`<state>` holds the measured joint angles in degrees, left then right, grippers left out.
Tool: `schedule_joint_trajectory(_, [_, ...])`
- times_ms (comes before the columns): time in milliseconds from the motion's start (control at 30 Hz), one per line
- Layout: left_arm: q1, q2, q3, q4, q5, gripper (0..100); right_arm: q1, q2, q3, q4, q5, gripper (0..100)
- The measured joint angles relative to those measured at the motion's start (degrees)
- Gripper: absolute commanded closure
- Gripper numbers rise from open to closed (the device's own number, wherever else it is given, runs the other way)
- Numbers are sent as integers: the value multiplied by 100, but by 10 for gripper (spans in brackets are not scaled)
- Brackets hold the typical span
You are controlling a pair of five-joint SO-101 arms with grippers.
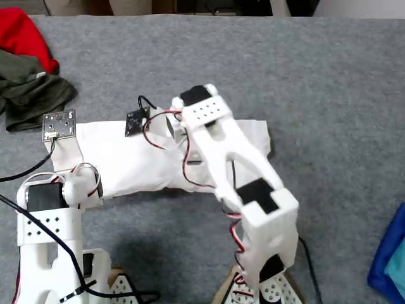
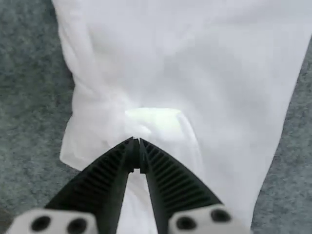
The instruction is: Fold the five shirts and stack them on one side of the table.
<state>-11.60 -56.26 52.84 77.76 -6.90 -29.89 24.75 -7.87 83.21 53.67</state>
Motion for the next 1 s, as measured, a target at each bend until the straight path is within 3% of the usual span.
schedule_joint_trajectory(267, [0, 0, 0, 0, 0, 980, 44, 695, -1108, 510, -369, 991])
schedule_joint_trajectory(567, [0, 0, 0, 0, 0, 980, 53, -26, -1697, 1697, -193, 954])
schedule_joint_trajectory(733, [0, 0, 0, 0, 0, 980, 53, -738, -686, 1688, -9, 853])
schedule_joint_trajectory(1000, [0, 0, 0, 0, 0, 980, 53, -2268, 2207, 484, 246, 839])
